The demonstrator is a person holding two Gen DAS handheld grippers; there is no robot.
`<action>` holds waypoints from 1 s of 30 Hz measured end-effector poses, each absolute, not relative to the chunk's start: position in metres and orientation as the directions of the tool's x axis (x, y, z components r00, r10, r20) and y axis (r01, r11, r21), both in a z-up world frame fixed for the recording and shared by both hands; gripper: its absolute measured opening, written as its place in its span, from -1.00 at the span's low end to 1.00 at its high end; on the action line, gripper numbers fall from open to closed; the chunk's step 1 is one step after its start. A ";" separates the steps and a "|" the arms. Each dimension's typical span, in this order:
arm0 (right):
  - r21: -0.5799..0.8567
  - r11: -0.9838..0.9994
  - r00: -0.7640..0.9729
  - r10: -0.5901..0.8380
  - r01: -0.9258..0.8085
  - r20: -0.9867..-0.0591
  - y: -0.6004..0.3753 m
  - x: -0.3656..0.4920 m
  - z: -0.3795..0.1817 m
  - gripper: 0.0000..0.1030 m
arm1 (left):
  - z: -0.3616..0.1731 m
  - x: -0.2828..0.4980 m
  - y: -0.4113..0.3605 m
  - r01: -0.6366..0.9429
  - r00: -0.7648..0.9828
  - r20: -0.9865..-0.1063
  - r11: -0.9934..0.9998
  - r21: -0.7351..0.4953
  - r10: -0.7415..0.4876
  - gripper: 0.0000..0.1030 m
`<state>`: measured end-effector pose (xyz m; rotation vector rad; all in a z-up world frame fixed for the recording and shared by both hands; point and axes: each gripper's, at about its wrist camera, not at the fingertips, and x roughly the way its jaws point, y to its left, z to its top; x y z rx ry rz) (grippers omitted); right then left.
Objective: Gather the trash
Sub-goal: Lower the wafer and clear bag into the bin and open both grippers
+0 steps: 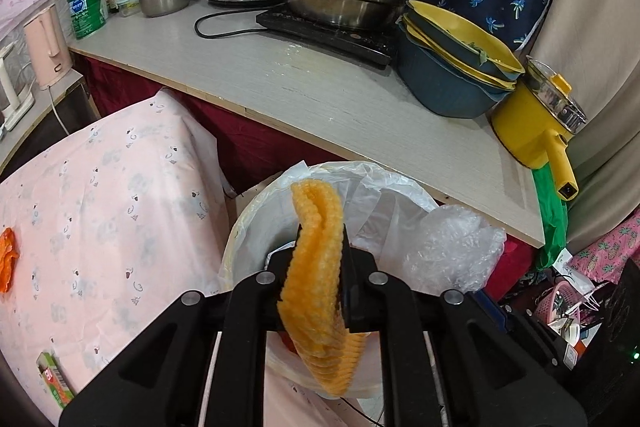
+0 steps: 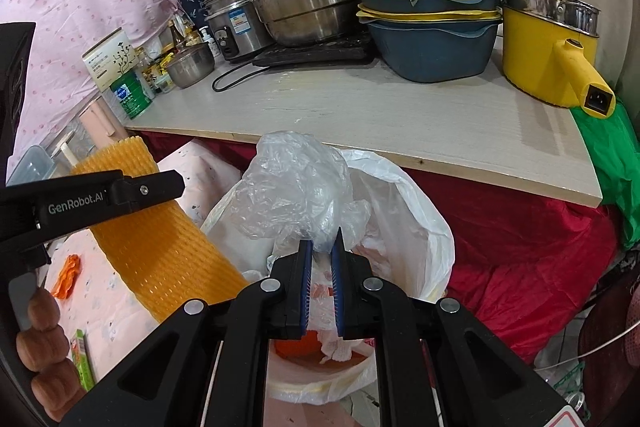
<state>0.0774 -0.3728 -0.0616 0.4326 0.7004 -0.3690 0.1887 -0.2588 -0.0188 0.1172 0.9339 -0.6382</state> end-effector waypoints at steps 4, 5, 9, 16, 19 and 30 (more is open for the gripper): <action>0.259 0.845 0.711 -0.186 0.468 -0.679 -0.376 0.084 -0.061 -0.71 | -0.022 0.190 -0.259 0.556 0.434 -0.780 0.816 -0.161 -0.450 -0.45; 0.264 0.844 0.714 -0.183 0.466 -0.676 -0.376 0.085 -0.060 -0.66 | -0.022 0.191 -0.258 0.553 0.438 -0.780 0.818 -0.159 -0.447 -0.37; 0.266 0.845 0.723 -0.188 0.465 -0.664 -0.375 0.088 -0.055 -0.50 | -0.021 0.192 -0.253 0.540 0.449 -0.773 0.826 -0.164 -0.447 -0.15; 0.266 0.846 0.728 -0.190 0.462 -0.658 -0.370 0.087 -0.050 -0.48 | -0.013 0.189 -0.247 0.539 0.470 -0.762 0.829 -0.152 -0.445 -0.13; 0.266 0.849 0.730 -0.188 0.457 -0.656 -0.368 0.085 -0.048 -0.48 | -0.010 0.188 -0.242 0.532 0.478 -0.759 0.833 -0.150 -0.442 -0.13; 0.256 0.872 0.749 -0.169 0.417 -0.641 -0.345 0.081 -0.035 -0.41 | 0.002 0.183 -0.209 0.480 0.526 -0.746 0.866 -0.137 -0.409 -0.03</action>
